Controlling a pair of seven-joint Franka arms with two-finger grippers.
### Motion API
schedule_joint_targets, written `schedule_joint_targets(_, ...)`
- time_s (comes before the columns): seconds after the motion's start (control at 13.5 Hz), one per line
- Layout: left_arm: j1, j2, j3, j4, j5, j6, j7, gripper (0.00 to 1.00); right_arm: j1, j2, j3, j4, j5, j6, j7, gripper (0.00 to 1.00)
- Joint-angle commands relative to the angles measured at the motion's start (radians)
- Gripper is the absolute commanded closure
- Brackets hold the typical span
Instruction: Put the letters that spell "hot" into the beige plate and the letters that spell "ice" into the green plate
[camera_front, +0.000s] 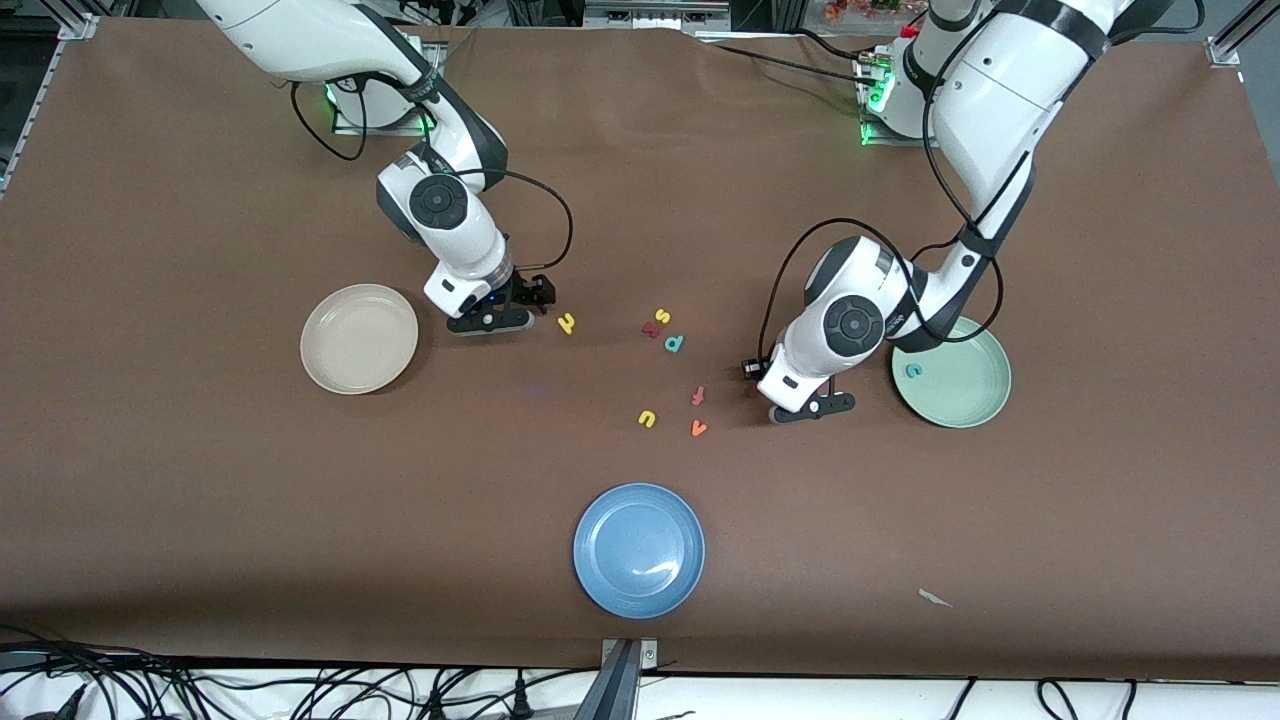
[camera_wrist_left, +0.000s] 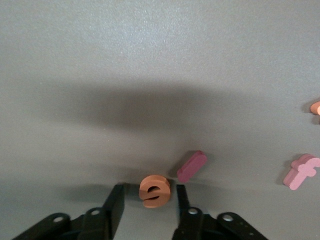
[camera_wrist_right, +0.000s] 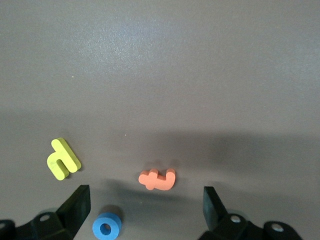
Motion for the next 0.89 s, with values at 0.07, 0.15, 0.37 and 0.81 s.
schedule_joint_targets(0.07, -0.010, 0.012, 0.006, 0.018, 0.031, 0.004, -0.030, 0.70, -0.002, 0.017, 0.001, -0.007, -0.034, 0.026, 0.029, 0.01)
schedule_joint_targets(0.15, -0.010, 0.012, 0.006, 0.018, 0.031, 0.004, -0.035, 0.73, -0.002, 0.023, -0.001, -0.007, -0.040, 0.032, 0.030, 0.01)
schedule_joint_targets(0.37, -0.016, 0.014, 0.006, 0.018, 0.031, 0.004, -0.041, 0.81, -0.002, 0.037, -0.010, -0.007, -0.044, 0.051, 0.029, 0.01)
schedule_joint_targets(0.81, 0.054, -0.133, -0.003, 0.062, 0.029, -0.217, 0.029, 0.80, 0.002, 0.053, -0.018, -0.007, -0.044, 0.067, 0.029, 0.19)
